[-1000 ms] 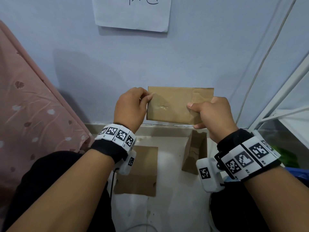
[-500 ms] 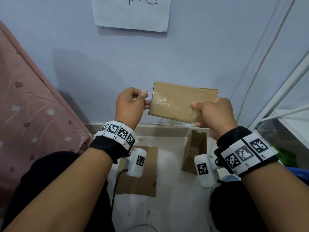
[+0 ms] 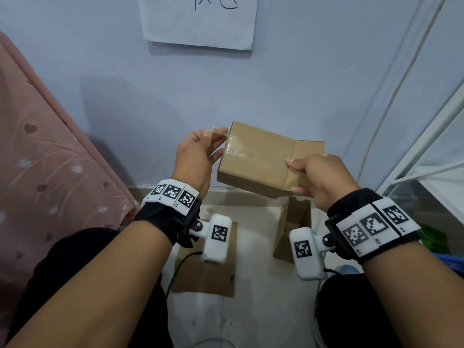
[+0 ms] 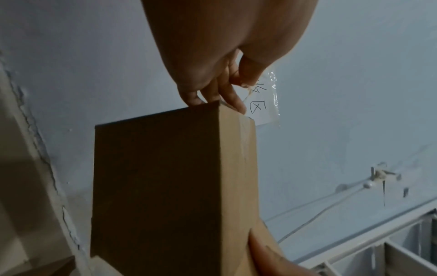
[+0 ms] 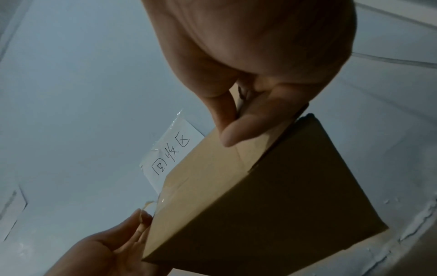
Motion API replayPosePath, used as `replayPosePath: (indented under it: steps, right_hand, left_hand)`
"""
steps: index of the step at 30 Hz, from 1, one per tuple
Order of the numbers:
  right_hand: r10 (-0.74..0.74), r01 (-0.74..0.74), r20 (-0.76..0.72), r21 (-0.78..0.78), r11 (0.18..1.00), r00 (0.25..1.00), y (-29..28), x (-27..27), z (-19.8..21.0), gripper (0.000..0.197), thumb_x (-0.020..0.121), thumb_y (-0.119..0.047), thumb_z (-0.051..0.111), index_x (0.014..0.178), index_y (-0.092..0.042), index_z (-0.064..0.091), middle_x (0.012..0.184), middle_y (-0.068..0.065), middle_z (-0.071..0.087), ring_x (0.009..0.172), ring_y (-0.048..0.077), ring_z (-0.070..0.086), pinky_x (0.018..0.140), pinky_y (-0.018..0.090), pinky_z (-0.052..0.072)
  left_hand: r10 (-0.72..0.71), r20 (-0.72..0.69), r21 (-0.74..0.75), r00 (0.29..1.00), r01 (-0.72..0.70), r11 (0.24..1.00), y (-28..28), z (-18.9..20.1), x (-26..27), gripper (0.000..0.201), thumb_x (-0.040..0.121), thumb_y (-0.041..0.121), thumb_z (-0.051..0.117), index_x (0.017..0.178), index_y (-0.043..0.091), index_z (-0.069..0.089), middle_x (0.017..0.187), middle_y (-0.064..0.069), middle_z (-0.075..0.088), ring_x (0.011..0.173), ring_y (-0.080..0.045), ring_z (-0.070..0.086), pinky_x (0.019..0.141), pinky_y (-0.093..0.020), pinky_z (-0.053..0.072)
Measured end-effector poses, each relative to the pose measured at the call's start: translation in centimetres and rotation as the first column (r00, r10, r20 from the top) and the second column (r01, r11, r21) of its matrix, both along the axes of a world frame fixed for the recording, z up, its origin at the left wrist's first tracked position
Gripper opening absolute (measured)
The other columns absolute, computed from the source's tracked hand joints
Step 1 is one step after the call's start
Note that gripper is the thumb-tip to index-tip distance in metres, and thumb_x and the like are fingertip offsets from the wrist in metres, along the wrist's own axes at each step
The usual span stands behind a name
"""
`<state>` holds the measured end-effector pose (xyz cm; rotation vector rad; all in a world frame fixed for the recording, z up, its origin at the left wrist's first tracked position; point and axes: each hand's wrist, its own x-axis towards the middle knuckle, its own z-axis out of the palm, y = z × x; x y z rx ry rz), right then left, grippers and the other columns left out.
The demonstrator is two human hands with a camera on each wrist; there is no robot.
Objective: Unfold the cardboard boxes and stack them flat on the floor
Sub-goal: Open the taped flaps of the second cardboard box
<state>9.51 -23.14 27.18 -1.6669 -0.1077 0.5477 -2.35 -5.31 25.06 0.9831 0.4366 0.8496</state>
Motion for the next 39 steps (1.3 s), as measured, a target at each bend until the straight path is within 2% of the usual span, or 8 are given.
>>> replayPosePath:
  steps: [6, 9, 12, 15, 21, 29, 35, 39]
  right_hand:
    - [-0.048, 0.047, 0.033, 0.003, 0.999, 0.998, 0.2, -0.3, -0.3, 0.027, 0.087, -0.010, 0.075, 0.109, -0.007, 0.060, 0.125, 0.011, 0.061, 0.096, 0.030, 0.067, 0.053, 0.031, 0.060]
    - [-0.017, 0.085, 0.312, -0.206, 0.975, 0.950, 0.2, -0.9, -0.8, 0.079, 0.083, -0.019, 0.080, 0.142, -0.012, 0.028, 0.140, 0.011, 0.042, 0.101, 0.027, 0.061, 0.084, 0.047, 0.060]
    - [0.309, 0.054, 0.562, -0.537, 0.842, 0.767, 0.3, -1.9, -1.5, 0.124, 0.074, -0.038, 0.086, 0.157, -0.030, -0.005, 0.164, 0.011, 0.003, 0.149, 0.036, 0.011, 0.115, 0.051, 0.031]
    - [0.552, -0.083, 0.576, -0.643, 0.762, 0.603, 1.0, -3.2, -3.1, 0.135, 0.066, -0.045, 0.091, 0.158, -0.035, -0.008, 0.165, 0.005, -0.019, 0.152, 0.029, -0.014, 0.121, 0.054, 0.017]
    - [0.539, -0.054, 0.615, -0.629, 0.775, 0.575, 2.7, -4.8, -5.6, 0.128, 0.058, -0.053, 0.085, 0.153, -0.019, 0.006, 0.145, 0.003, 0.034, 0.132, 0.026, 0.038, 0.097, 0.052, 0.048]
    - [0.482, -0.031, 0.686, -0.558, 0.829, 0.545, 3.5, -4.2, -5.7, 0.120, 0.054, -0.043, 0.086, 0.148, -0.018, 0.015, 0.138, 0.004, 0.037, 0.122, 0.025, 0.041, 0.096, 0.049, 0.048]
    - [0.516, -0.001, 0.694, -0.596, 0.803, 0.502, 3.3, -4.1, -5.7, 0.120, 0.053, -0.045, 0.086, 0.147, -0.020, 0.016, 0.136, 0.002, 0.037, 0.122, 0.023, 0.041, 0.093, 0.049, 0.050]
    - [0.548, 0.017, 0.697, -0.625, 0.780, 0.461, 3.3, -4.4, -5.7, 0.120, 0.053, -0.045, 0.084, 0.149, -0.018, 0.017, 0.138, 0.002, 0.038, 0.124, 0.025, 0.041, 0.098, 0.048, 0.047]
  left_hand:
    - [-0.004, 0.080, -0.125, 0.997, 0.014, 0.992, 0.3, -0.3, 0.2, 0.020, 0.106, 0.004, 0.039, 0.091, 0.008, 0.052, 0.083, -0.010, 0.070, 0.082, -0.020, 0.069, 0.088, -0.030, 0.057]
    - [-0.018, 0.083, -0.113, 0.996, 0.028, 0.993, -0.2, -0.3, 0.0, 0.022, 0.103, -0.002, 0.038, 0.089, 0.007, 0.051, 0.077, -0.009, 0.068, 0.083, -0.021, 0.070, 0.093, -0.034, 0.058]
    - [-0.050, 0.050, -0.083, 0.997, 0.054, 0.995, -1.3, -0.2, 0.1, 0.026, 0.103, -0.005, 0.036, 0.084, 0.008, 0.050, 0.074, -0.008, 0.067, 0.083, -0.021, 0.071, 0.089, -0.031, 0.060]
    - [-0.114, 0.030, -0.096, 0.993, 0.116, 0.989, -2.7, -0.6, 0.5, 0.027, 0.103, -0.005, 0.038, 0.083, 0.006, 0.051, 0.069, -0.006, 0.066, 0.085, -0.022, 0.069, 0.095, -0.036, 0.058]
    - [-0.168, 0.017, -0.163, 0.986, 0.168, 0.972, -3.8, -1.7, 1.2, 0.025, 0.103, -0.004, 0.040, 0.083, 0.004, 0.052, 0.074, -0.009, 0.058, 0.088, -0.023, 0.065, 0.098, -0.038, 0.057]
    - [-0.035, 0.079, -0.411, 0.996, 0.064, 0.909, -2.0, -0.7, 1.5, 0.029, 0.106, 0.008, 0.038, 0.078, 0.009, 0.046, 0.061, -0.005, 0.041, 0.063, -0.018, 0.051, 0.067, -0.027, 0.053]
    - [-0.031, -0.044, -0.371, 0.999, 0.012, 0.928, -1.1, -0.8, 1.8, 0.028, 0.103, 0.014, 0.041, 0.075, 0.015, 0.038, 0.056, 0.002, 0.030, 0.046, -0.012, 0.040, 0.046, -0.022, 0.035]
    - [0.012, -0.225, -0.198, 0.974, -0.057, 0.978, -0.9, -0.7, 1.6, 0.035, 0.102, 0.024, 0.052, 0.071, 0.015, 0.037, 0.050, 0.002, 0.031, 0.040, -0.013, 0.032, 0.049, -0.024, 0.031]
